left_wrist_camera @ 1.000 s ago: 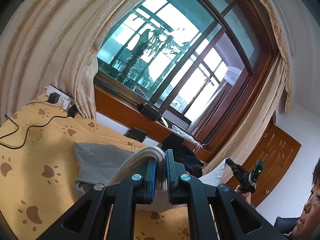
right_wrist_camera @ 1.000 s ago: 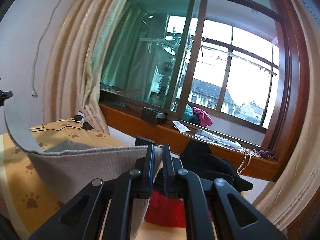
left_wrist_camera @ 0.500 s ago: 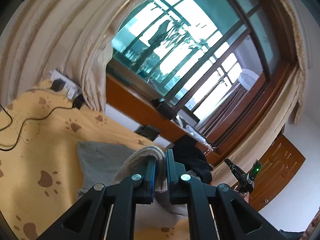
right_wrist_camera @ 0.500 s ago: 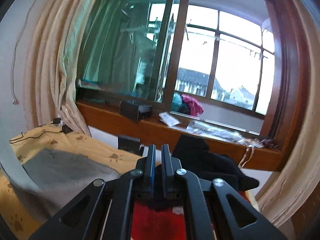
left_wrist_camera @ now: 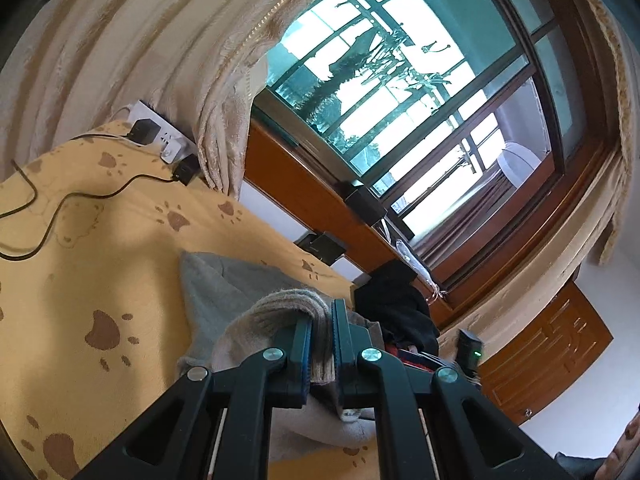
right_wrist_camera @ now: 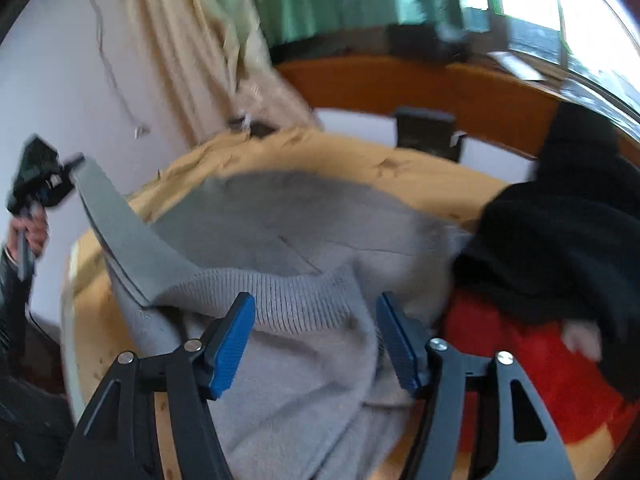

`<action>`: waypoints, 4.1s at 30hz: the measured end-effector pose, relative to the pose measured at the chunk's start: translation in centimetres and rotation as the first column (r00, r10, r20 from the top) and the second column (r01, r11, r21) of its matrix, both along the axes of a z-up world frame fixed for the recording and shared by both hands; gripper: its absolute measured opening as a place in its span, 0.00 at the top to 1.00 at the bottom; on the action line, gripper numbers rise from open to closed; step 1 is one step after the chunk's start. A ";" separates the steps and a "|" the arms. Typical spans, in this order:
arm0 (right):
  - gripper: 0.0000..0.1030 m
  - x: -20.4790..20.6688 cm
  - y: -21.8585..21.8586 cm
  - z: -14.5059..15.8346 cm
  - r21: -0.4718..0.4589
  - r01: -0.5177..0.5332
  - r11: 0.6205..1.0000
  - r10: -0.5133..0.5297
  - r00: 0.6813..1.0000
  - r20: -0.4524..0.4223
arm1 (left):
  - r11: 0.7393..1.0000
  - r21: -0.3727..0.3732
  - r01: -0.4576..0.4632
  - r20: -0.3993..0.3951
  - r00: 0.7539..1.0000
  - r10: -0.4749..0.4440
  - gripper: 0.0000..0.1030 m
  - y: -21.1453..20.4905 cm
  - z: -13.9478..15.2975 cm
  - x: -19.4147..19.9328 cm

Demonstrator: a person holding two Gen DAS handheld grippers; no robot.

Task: Fold clothes
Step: 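Lower the hem onto the sweater's collar edge and open both grippers, then withdraw both open grippers from the folded sweater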

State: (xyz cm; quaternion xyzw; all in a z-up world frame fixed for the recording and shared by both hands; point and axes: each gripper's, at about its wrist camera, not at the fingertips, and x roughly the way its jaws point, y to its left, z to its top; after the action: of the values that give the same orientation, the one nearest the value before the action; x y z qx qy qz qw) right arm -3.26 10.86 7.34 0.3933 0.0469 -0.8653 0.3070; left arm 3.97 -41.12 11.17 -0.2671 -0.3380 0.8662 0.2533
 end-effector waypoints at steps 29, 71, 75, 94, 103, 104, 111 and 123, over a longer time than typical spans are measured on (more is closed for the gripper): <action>0.93 -1.9 -1.4 1.5 0.078 0.145 0.986 -0.133 0.980 -0.151 | 1.000 -0.006 -0.008 0.011 1.000 0.008 0.91 -0.7 -0.4 -1.0; 0.16 -8.6 7.6 0.9 -0.077 0.502 0.861 -0.507 0.857 -0.087 | 0.961 0.118 -0.250 0.420 0.889 0.180 0.00 -3.9 -11.7 -17.6; 0.14 -5.7 8.2 2.0 -0.116 0.513 0.850 -0.524 0.845 -0.101 | 0.958 0.214 -0.189 0.383 0.919 0.096 0.00 -3.6 -10.8 -15.1; 0.00 9.3 4.5 -3.3 -0.215 0.378 0.900 -0.376 0.925 0.052 | 0.860 -0.479 -0.173 -0.024 0.983 0.184 0.00 9.9 -2.9 1.9; 0.00 11.1 9.7 -5.1 -0.252 0.571 0.781 -0.552 0.820 0.151 | 0.747 -0.643 -0.168 -0.034 0.981 0.192 0.00 13.5 -5.3 2.7; 0.00 11.1 10.2 -5.0 -0.258 0.589 0.766 -0.565 0.808 0.166 | 0.729 -0.661 -0.177 -0.054 0.981 0.188 0.00 14.0 -5.3 2.5; 0.00 9.9 10.4 -3.2 -0.467 0.500 0.729 -0.437 0.866 0.244 | 0.704 -0.697 -0.135 -0.060 0.990 0.131 0.00 16.0 -6.6 0.2; 0.01 6.6 8.1 -6.3 -0.222 0.522 0.823 -0.473 0.848 0.239 | 0.810 -0.578 -0.104 0.186 0.949 0.255 0.00 10.0 -11.7 -2.3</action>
State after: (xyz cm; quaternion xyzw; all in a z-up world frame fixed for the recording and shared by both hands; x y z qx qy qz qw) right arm 3.39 19.01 1.05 0.4184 -0.2070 -0.8755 0.1250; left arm 1.65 -31.11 -0.53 -0.4051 -0.1223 0.9054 0.0346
